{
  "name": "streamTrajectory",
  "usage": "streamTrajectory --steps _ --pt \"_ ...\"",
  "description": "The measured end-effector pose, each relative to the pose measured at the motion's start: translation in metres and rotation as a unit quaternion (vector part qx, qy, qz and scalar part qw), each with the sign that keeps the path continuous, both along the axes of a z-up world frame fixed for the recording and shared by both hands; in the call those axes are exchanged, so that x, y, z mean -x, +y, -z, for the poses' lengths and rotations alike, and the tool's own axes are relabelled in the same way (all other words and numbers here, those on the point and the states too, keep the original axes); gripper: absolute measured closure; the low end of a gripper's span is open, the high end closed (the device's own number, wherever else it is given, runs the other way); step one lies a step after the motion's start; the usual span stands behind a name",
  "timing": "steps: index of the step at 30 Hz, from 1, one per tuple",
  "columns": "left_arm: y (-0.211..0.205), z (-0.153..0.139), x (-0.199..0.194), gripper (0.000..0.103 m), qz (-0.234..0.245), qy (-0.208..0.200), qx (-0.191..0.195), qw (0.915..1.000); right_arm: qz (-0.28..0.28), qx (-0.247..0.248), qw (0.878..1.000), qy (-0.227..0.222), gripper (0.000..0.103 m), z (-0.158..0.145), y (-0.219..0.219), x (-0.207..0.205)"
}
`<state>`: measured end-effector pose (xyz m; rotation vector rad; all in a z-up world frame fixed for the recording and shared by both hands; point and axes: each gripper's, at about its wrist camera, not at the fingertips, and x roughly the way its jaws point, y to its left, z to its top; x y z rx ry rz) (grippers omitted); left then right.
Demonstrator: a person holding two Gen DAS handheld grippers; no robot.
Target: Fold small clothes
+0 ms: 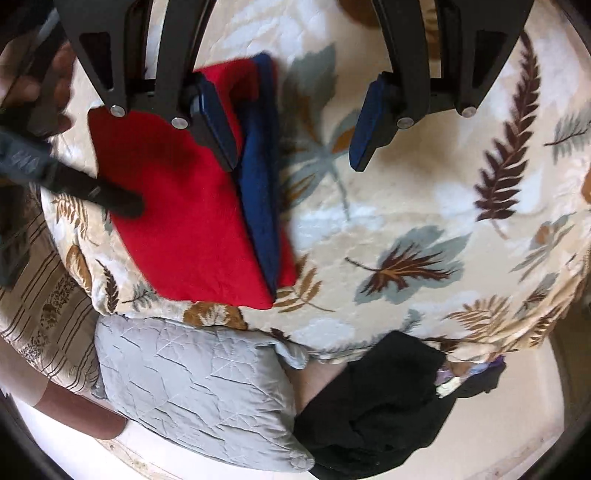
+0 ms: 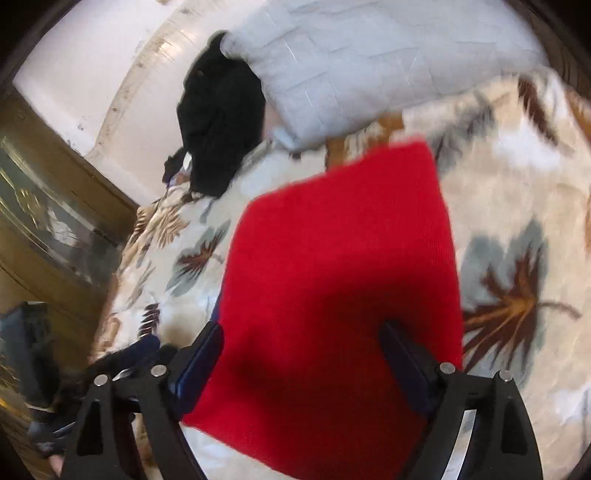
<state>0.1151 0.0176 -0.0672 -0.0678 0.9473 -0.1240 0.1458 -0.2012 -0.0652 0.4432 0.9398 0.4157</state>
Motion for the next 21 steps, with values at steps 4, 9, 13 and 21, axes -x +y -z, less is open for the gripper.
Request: streamTrajectory --steps 4,9,13,21 --pt "0.010 -0.009 0.020 0.038 -0.014 -0.010 0.012 0.9998 -0.007 -0.002 0.999 -0.052 0.014 -0.026 0.005 0.000" --pt "0.012 -0.015 0.038 0.037 -0.016 -0.008 0.013 0.9997 -0.024 -0.001 0.999 0.028 0.014 0.016 0.019 -0.014" --pt "0.012 -0.019 0.053 0.035 -0.019 -0.015 0.003 0.9997 -0.039 -0.015 0.999 0.005 0.014 -0.011 0.023 0.016" --pt "0.000 -0.031 0.075 0.030 -0.018 -0.029 0.003 0.9994 -0.003 0.070 0.997 -0.035 0.014 -0.019 -0.001 0.113"
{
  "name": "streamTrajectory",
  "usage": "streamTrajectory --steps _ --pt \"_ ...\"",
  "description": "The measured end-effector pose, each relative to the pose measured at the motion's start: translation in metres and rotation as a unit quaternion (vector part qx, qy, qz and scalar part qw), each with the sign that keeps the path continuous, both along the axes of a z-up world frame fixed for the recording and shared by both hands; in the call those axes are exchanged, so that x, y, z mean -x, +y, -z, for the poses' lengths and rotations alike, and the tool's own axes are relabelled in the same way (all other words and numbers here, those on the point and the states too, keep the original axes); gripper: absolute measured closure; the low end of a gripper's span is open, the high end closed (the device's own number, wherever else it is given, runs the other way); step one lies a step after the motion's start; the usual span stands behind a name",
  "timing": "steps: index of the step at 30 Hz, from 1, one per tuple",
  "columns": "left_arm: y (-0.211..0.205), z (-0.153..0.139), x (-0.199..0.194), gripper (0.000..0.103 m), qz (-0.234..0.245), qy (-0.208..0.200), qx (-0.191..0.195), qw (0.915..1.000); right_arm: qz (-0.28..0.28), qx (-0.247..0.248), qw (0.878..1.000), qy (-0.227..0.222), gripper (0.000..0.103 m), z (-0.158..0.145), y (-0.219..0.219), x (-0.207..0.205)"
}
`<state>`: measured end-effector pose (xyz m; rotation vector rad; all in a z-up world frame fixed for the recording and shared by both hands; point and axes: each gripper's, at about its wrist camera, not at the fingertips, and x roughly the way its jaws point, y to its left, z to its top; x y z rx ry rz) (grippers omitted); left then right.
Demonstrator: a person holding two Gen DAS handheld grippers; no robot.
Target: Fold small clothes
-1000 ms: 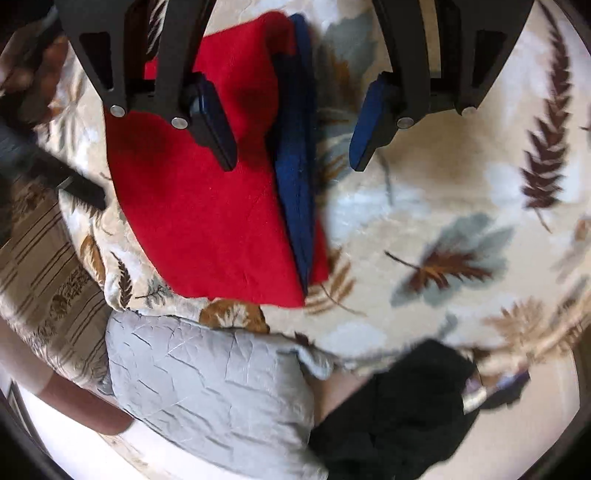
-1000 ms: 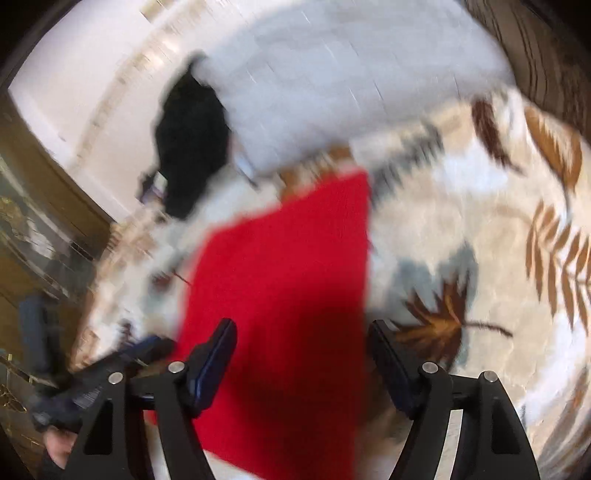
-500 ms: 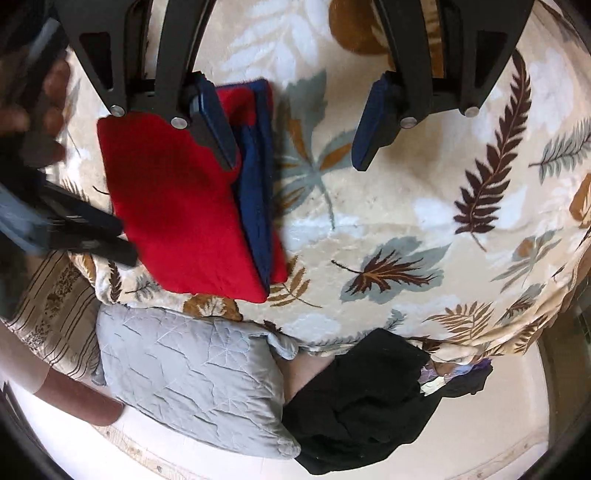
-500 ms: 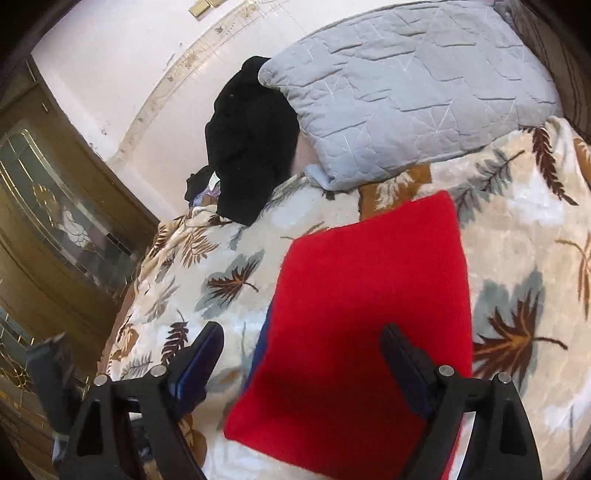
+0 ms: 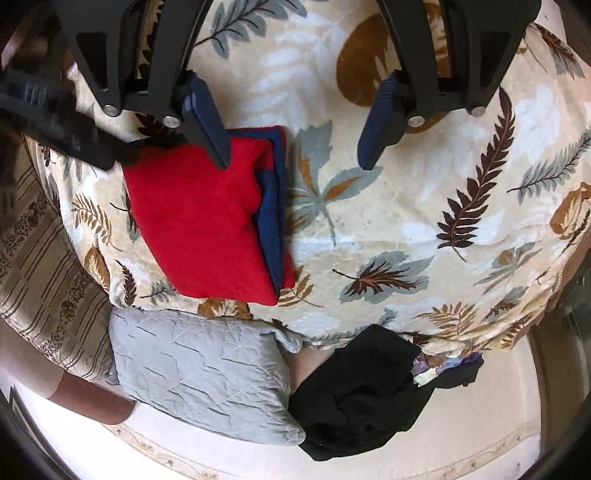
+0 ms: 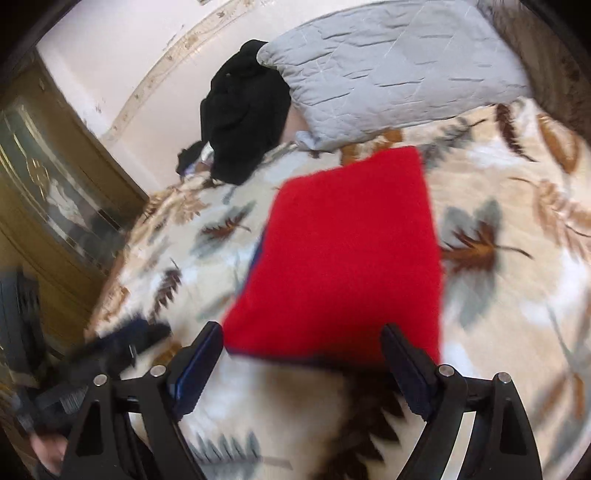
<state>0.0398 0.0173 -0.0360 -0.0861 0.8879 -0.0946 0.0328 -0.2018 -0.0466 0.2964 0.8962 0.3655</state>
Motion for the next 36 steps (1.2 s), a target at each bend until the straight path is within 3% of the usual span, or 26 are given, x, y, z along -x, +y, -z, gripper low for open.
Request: streamTrajectory --steps 4,9,15,19,30,36 --pt "-0.012 -0.005 0.011 0.028 -0.003 -0.005 -0.015 0.9999 0.015 0.052 0.998 -0.017 0.014 -0.008 -0.004 0.035" --pt "-0.022 -0.006 0.018 0.028 -0.008 -0.002 -0.044 0.9990 0.031 0.097 0.994 -0.025 0.004 -0.012 -0.001 0.053" --pt "-0.026 -0.007 0.022 0.028 -0.011 -0.003 -0.053 0.9985 0.038 0.137 0.989 -0.032 0.004 -0.016 0.006 0.058" --pt "-0.028 -0.009 0.021 0.027 -0.012 -0.007 -0.061 0.9980 0.049 0.148 0.987 -0.031 0.004 -0.017 0.001 0.056" --pt "-0.044 -0.015 0.009 0.026 0.006 0.003 -0.032 0.9995 0.063 0.178 0.982 -0.022 0.004 -0.016 -0.013 0.036" --pt "-0.050 -0.021 0.004 0.026 0.015 -0.015 -0.032 0.9992 0.061 0.179 0.982 -0.021 0.004 -0.016 -0.016 0.032"
